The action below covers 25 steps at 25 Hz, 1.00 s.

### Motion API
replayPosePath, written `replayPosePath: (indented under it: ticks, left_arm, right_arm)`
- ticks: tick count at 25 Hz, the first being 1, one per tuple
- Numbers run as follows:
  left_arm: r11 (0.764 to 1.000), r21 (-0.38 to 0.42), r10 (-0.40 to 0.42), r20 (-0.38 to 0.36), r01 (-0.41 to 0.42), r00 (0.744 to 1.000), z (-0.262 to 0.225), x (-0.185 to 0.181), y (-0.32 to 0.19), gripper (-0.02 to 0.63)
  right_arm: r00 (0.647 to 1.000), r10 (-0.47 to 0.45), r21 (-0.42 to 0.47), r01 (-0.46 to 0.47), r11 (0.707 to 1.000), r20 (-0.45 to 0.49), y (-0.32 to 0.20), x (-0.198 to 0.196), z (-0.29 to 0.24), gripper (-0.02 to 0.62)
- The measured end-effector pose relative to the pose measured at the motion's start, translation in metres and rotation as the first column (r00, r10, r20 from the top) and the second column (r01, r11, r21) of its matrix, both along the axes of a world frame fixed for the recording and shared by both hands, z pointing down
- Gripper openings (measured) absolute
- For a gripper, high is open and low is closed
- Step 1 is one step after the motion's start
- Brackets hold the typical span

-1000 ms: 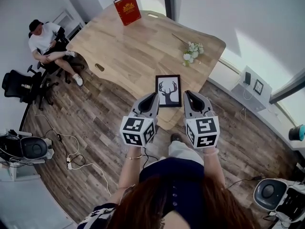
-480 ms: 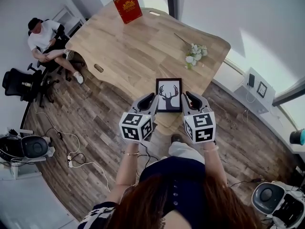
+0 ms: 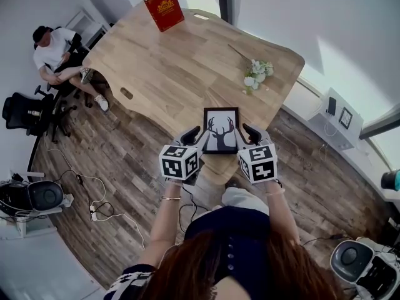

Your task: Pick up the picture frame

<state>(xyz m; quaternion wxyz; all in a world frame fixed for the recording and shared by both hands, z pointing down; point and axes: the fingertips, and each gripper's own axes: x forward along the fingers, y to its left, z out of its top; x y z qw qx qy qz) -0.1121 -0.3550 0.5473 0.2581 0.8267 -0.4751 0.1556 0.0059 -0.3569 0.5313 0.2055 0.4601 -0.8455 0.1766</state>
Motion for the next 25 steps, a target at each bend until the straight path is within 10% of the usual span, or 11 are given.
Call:
replayPosePath:
  ticks: [25]
  left_arm:
    - [0.927, -0.375, 0.02, 0.072, 0.008, 0.997, 0.143, -0.015, -0.022, 0.141]
  right_arm:
    - [0.999, 0.006, -0.258, -0.018, 0.966, -0.048, -0.036, -0.003, 0.12, 0.12]
